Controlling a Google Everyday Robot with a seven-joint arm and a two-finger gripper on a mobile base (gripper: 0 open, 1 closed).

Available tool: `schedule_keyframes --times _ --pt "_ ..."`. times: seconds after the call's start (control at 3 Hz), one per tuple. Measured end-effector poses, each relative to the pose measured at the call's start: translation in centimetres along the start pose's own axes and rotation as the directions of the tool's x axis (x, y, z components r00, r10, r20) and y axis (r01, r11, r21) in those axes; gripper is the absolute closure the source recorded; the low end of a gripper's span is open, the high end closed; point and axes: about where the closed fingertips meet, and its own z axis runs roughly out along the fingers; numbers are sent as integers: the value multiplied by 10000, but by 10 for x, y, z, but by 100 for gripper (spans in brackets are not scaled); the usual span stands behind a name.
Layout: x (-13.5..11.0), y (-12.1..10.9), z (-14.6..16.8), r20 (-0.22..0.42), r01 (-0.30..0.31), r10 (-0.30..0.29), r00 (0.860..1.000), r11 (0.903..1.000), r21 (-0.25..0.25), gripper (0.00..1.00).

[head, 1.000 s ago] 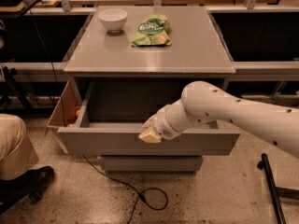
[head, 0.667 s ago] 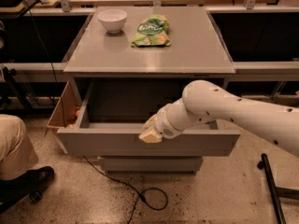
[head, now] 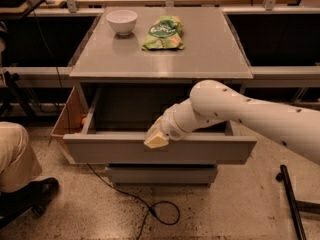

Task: Close top drawer

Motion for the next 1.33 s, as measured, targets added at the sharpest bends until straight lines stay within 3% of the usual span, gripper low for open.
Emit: schedule_keyframes --times 0.33,0.67,1.0,1.33 --pt "-30 -23 8 372 374 -385 9986 9988 307 23" --pt "-61 -43 13 748 742 -788 9941 9953 626 100" --pt "-71 -47 15 893 892 -958 9914 9932 752 100" --pt "-69 -37 17 1021 884 -956 9902 9934 729 100"
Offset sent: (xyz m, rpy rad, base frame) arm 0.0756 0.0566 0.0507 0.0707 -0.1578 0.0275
